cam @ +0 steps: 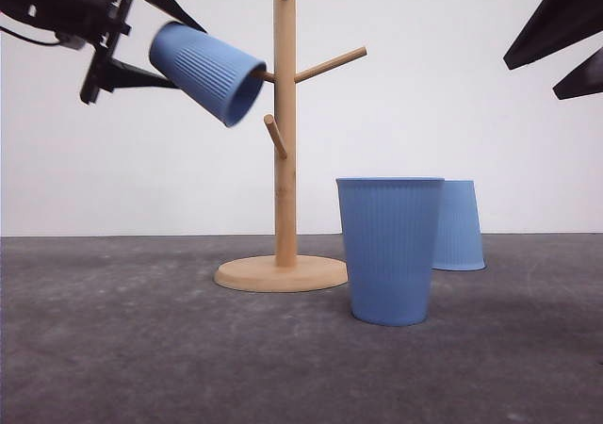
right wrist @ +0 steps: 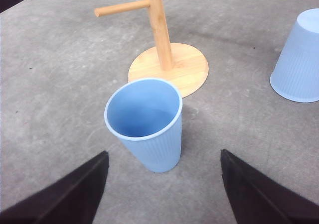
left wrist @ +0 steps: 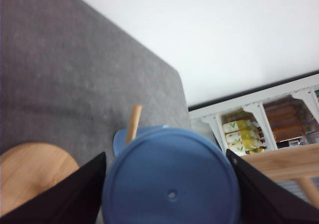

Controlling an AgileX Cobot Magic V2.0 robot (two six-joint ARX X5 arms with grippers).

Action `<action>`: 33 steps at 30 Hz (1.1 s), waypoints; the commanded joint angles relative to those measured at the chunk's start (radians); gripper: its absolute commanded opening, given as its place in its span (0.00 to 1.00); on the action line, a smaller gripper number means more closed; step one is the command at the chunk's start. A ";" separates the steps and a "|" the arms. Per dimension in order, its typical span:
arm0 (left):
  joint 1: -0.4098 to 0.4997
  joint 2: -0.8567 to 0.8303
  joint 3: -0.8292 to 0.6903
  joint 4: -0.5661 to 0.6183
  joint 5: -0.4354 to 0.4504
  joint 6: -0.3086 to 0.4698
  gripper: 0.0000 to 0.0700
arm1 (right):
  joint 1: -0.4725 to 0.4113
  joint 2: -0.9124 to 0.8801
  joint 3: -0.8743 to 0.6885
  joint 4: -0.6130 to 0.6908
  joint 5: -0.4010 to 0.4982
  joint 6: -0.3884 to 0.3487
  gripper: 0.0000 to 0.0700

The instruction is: Place three cups

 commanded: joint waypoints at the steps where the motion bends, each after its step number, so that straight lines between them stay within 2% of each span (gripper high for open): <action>1: -0.009 0.017 0.017 0.011 -0.013 0.009 0.50 | 0.005 0.003 0.016 0.010 -0.002 0.020 0.64; 4: -0.015 0.018 0.017 0.014 -0.025 0.018 0.52 | 0.005 0.003 0.016 0.011 -0.001 0.032 0.64; 9: -0.016 0.018 0.017 0.029 -0.023 0.018 0.70 | 0.005 0.003 0.016 0.010 -0.001 0.033 0.64; 12: -0.015 0.018 0.017 0.042 -0.007 0.017 0.71 | 0.005 0.003 0.016 0.011 -0.001 0.033 0.64; 16: -0.014 0.018 0.017 0.041 0.002 0.018 0.80 | 0.005 0.003 0.016 0.011 -0.001 0.033 0.64; 22: -0.009 0.018 0.017 0.041 0.003 0.024 0.81 | 0.005 0.003 0.016 0.011 -0.001 0.033 0.64; 29: 0.041 0.005 0.017 0.010 0.003 0.115 0.81 | 0.005 0.003 0.016 0.011 -0.001 0.033 0.64; 33: 0.087 -0.034 0.017 -0.063 0.002 0.226 0.80 | 0.005 0.003 0.016 0.011 -0.001 0.033 0.64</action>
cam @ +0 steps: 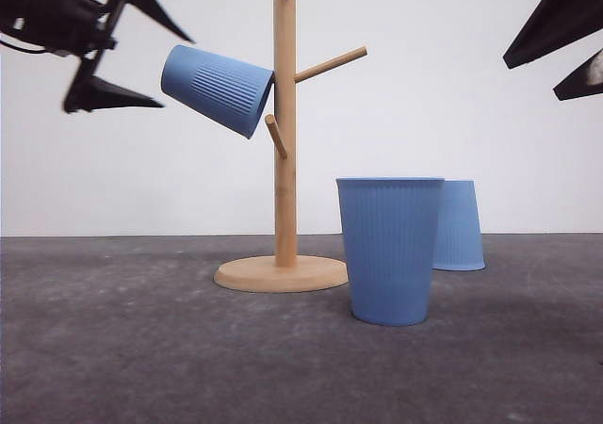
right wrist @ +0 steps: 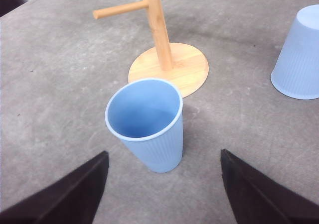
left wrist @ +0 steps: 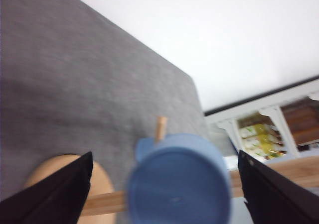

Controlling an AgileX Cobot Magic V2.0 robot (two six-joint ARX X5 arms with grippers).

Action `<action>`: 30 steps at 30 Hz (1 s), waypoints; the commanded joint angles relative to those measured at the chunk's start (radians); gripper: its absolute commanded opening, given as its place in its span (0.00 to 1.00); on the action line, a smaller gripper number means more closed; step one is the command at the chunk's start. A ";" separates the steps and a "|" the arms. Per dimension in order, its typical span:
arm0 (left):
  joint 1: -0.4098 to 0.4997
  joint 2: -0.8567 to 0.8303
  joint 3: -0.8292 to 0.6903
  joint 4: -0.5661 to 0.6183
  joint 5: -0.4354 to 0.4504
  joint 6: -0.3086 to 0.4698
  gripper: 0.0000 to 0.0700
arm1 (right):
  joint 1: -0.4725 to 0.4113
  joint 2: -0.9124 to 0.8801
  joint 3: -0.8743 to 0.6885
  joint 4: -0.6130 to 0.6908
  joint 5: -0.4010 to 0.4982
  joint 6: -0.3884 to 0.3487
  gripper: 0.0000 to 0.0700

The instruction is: Place three cups

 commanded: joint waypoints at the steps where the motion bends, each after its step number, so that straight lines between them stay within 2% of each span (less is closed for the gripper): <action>1: 0.015 -0.032 0.017 -0.024 0.002 0.123 0.79 | 0.005 0.003 0.016 0.011 0.000 0.011 0.64; 5: 0.061 -0.103 0.017 -0.161 -0.043 0.286 0.79 | 0.005 0.003 0.016 0.011 -0.001 0.011 0.64; 10: 0.063 -0.227 0.016 -0.417 -0.241 0.573 0.79 | 0.005 0.003 0.016 0.010 -0.001 0.011 0.64; 13: 0.032 -0.302 0.005 -0.526 -0.337 0.675 0.79 | 0.005 0.003 0.016 0.010 -0.001 0.011 0.64; 15: 0.015 -0.354 -0.031 -0.537 -0.347 0.681 0.79 | 0.005 0.003 0.016 0.010 -0.001 0.011 0.64; 17: 0.008 -0.421 -0.107 -0.512 -0.358 0.655 0.77 | 0.005 0.003 0.016 0.011 -0.001 0.011 0.64; 24: -0.006 -0.692 -0.458 -0.359 -0.419 0.556 0.67 | 0.005 0.003 0.016 0.010 -0.001 0.011 0.64; 30: -0.006 -0.892 -0.613 -0.360 -0.466 0.547 0.67 | 0.005 0.003 0.016 0.010 0.002 0.011 0.64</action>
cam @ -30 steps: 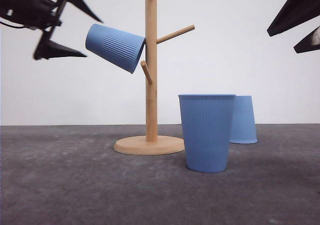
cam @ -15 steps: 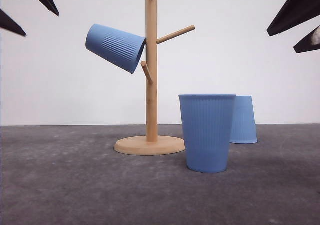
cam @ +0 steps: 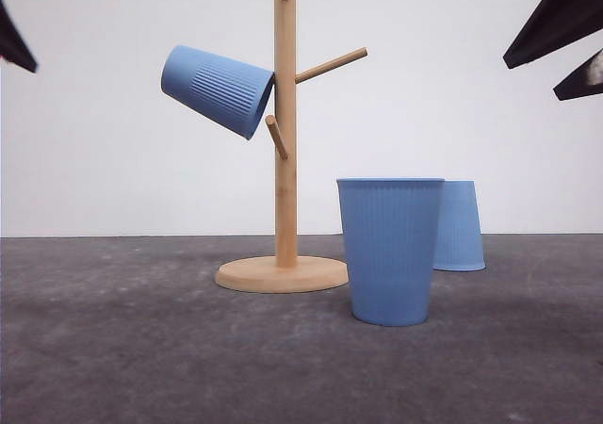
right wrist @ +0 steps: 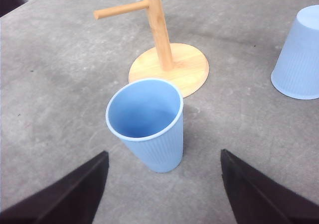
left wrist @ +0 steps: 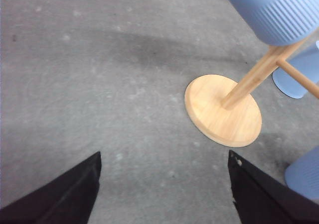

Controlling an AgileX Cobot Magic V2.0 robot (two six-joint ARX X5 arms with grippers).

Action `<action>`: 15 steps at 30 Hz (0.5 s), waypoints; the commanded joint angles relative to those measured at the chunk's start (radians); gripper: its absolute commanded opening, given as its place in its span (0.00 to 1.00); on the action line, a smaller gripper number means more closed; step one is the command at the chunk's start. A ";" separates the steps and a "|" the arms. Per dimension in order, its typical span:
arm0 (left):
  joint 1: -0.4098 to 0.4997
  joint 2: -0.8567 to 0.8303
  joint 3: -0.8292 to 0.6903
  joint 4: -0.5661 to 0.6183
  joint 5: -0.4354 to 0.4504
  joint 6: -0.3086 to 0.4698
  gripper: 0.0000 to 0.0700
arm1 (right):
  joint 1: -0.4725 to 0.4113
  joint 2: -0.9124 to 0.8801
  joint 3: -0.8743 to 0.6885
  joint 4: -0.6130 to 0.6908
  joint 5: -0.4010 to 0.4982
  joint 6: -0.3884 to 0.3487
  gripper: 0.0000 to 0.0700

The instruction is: Place three cups

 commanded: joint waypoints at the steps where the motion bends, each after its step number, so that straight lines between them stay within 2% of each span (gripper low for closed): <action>1: 0.000 -0.042 -0.016 0.010 -0.003 -0.011 0.67 | 0.005 0.003 0.016 0.010 0.002 0.011 0.64; 6: -0.006 -0.146 -0.082 -0.051 -0.005 -0.045 0.67 | 0.004 0.003 0.017 0.010 0.056 0.029 0.64; 11: -0.006 -0.173 -0.094 -0.080 -0.005 -0.055 0.67 | -0.018 0.030 0.069 -0.050 0.174 0.176 0.64; 15: -0.006 -0.173 -0.094 -0.064 -0.005 -0.061 0.67 | -0.065 0.130 0.189 -0.151 0.181 0.183 0.64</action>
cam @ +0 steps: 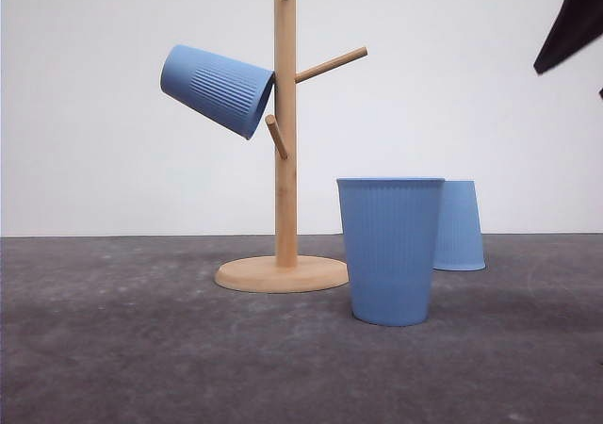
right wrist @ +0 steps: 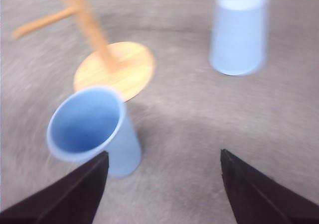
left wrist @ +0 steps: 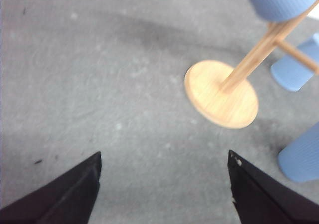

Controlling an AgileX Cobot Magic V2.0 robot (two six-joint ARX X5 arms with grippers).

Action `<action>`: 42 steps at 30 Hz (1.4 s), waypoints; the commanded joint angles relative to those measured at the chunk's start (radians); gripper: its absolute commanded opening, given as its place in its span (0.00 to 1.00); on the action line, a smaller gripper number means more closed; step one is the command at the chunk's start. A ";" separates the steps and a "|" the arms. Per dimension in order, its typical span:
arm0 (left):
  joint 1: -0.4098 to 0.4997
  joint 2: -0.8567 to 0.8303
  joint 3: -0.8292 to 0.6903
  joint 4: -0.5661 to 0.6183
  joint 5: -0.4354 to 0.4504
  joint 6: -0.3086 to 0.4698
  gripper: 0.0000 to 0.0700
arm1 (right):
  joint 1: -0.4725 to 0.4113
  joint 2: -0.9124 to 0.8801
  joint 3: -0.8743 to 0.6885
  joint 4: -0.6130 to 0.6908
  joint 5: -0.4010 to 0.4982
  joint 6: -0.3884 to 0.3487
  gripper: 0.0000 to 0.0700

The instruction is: Place three cups

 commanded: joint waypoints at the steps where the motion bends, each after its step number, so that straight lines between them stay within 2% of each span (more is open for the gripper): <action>1: 0.000 0.003 0.006 0.011 -0.002 -0.006 0.67 | -0.015 0.067 0.074 -0.030 0.002 0.019 0.64; 7: 0.000 0.003 0.005 0.011 -0.005 -0.005 0.67 | -0.077 0.351 0.317 -0.133 -0.035 -0.051 0.66; 11: 0.000 0.005 0.005 0.011 -0.006 -0.005 0.67 | -0.103 0.554 0.482 -0.137 -0.074 -0.115 0.73; 15: 0.000 0.005 0.005 0.010 -0.006 -0.006 0.67 | -0.110 0.736 0.645 -0.137 -0.076 -0.156 0.82; 21: 0.000 0.005 0.006 -0.001 -0.006 -0.007 0.67 | -0.112 0.977 0.863 -0.138 -0.075 -0.176 0.90; 26: 0.000 0.005 0.006 -0.003 -0.009 -0.013 0.67 | -0.112 1.128 0.979 -0.127 -0.058 -0.182 0.94; 37: 0.000 0.006 0.005 -0.003 -0.031 -0.013 0.67 | -0.123 1.292 1.003 -0.073 0.001 -0.188 0.93; 39: 0.000 0.006 0.006 -0.003 -0.031 -0.013 0.67 | -0.126 1.305 1.003 -0.072 0.002 -0.189 0.88; 42: 0.000 0.006 0.005 -0.003 -0.031 -0.013 0.67 | -0.126 1.317 1.003 -0.069 0.002 -0.194 0.72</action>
